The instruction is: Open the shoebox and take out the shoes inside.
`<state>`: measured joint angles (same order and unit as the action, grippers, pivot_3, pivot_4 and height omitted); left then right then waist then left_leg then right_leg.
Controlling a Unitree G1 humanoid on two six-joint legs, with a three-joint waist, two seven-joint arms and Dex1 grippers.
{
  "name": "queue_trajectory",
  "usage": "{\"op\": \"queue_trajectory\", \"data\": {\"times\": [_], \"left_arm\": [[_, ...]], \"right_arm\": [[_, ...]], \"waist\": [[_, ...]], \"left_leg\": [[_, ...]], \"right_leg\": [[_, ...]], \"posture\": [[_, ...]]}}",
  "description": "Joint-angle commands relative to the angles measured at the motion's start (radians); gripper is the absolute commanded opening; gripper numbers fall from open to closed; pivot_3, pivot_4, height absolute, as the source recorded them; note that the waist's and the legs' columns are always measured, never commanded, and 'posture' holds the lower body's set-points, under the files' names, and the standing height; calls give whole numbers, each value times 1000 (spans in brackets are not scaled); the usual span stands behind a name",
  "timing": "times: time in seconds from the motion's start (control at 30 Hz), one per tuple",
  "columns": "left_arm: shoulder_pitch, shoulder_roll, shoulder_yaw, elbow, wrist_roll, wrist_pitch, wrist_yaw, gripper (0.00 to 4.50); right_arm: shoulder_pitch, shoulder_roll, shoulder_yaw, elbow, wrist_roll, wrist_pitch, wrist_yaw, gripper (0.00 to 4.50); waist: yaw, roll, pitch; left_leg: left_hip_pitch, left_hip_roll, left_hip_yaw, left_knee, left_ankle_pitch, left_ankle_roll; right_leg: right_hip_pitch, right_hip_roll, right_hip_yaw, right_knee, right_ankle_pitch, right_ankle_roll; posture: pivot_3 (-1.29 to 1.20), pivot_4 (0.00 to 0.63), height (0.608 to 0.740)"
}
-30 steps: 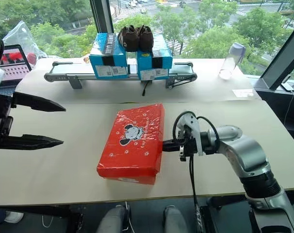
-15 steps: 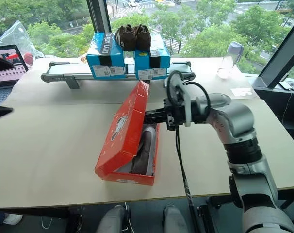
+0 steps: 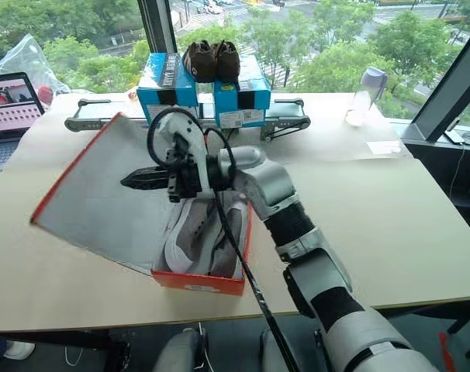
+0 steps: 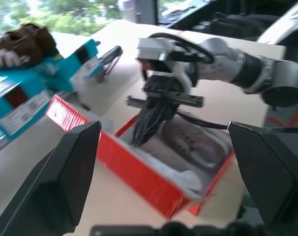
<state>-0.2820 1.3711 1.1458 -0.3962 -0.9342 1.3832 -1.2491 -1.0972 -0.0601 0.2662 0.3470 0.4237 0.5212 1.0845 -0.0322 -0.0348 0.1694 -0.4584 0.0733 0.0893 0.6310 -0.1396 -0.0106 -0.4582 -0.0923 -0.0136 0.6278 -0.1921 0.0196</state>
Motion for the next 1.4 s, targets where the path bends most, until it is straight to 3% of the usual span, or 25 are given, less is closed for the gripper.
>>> {"op": "queue_trajectory", "data": {"times": [0.03,0.23,0.33,0.43,0.6,0.7,1.07,1.23,1.4], "left_arm": [[70,-12,121,3,72,-55,-60,4393],[149,-65,160,-13,67,-112,-112,4393],[174,-136,128,-28,57,-183,-103,4393],[231,-219,61,-50,130,-377,-125,4393],[247,-233,-95,37,137,-501,-136,4393],[228,-213,-169,86,141,-555,-148,4500],[135,-168,-402,220,167,-713,-180,4500],[87,-169,-469,237,167,-747,-174,4500],[64,-175,-495,239,169,-753,-168,4500]], "right_arm": [[-24,23,-30,6,-19,-46,-30,0],[-10,-10,-48,-28,-23,-12,-39,0],[-11,-103,-90,-115,24,82,-21,0],[9,-217,-126,-242,84,204,4,0],[101,-442,-88,-467,111,360,56,0],[128,-486,-87,-528,127,412,37,676],[157,-582,53,-624,-6,382,-33,4456],[150,-563,185,-523,-177,231,-66,4456],[137,-480,223,-453,-239,82,-52,4456]], "waist": [[-3,-2,-1],[-6,-3,-2],[-3,-3,-1],[-3,-4,-2],[7,-3,-2],[6,-3,-2],[14,-3,-2],[16,-3,-2],[13,-3,-2]], "left_leg": [[-1,1,0,0,1,-1],[1,2,0,-3,1,-3],[1,3,0,-5,1,-3],[0,3,1,-5,1,-4],[1,4,2,-5,1,-4],[2,5,4,-5,1,-4],[1,7,8,-5,1,-4],[1,8,8,-5,1,-4],[-1,8,8,-4,1,-4]], "right_leg": [[0,0,-1,0,0,0],[-1,0,-1,-2,0,-2],[-1,0,-3,-2,0,-5],[-1,0,-3,-2,1,-7],[-1,1,-3,-2,0,-7],[-2,0,-3,-2,-1,-7],[-6,0,-3,-2,-1,-7],[-6,1,-3,-2,-1,-7],[-7,1,-3,-1,-1,-7]], "posture": [[0,150,740],[0,150,740],[0,150,740],[0,150,740],[0,150,740],[0,150,740],[0,150,740],[0,150,740],[0,150,740]]}}
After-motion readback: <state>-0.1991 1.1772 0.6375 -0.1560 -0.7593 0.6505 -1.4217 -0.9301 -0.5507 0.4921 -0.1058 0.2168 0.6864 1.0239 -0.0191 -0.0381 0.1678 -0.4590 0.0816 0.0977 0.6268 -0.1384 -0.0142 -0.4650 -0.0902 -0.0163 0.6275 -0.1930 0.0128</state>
